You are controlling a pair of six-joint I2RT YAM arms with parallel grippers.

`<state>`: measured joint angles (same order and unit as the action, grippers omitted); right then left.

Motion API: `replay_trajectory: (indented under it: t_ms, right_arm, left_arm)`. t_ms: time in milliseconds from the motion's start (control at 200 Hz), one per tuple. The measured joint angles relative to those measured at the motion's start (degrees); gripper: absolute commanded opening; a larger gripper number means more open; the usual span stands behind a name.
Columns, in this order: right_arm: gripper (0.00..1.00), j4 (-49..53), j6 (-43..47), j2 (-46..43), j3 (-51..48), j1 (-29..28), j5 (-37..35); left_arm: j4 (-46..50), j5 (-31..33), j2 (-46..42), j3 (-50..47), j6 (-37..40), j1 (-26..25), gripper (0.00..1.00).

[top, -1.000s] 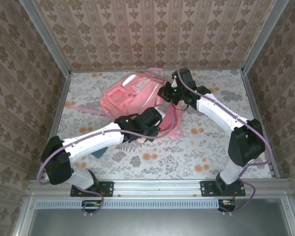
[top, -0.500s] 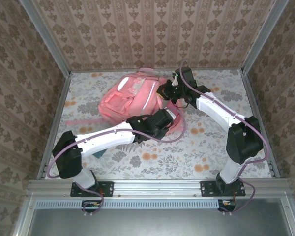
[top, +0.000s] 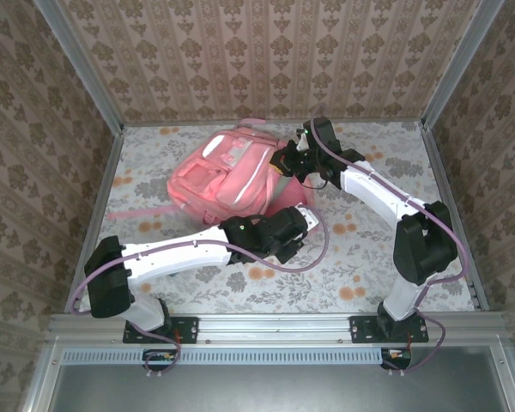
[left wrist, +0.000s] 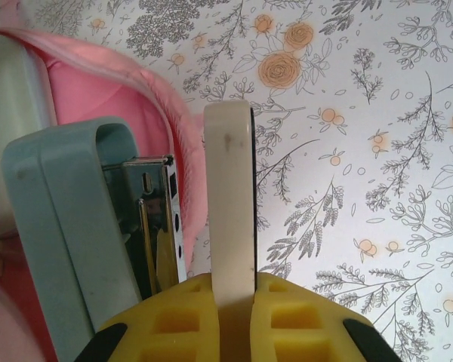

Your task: Pack the student bag

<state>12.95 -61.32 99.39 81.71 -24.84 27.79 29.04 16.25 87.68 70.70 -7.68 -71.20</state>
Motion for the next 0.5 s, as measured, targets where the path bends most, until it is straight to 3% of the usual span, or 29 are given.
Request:
replay_trajectory:
  t_ms: [230,500]
  right_arm:
    - [0.0,-0.7,-0.5,0.0,0.0,-0.5,1.2]
    - [0.0,-3.3,-2.2,-0.6,-2.8,-0.6,2.0]
  left_arm:
    - [-3.5,0.3,2.7,0.0,0.9,4.1,0.01]
    - [-9.4,4.7,5.3,0.0,8.0,6.8,0.01]
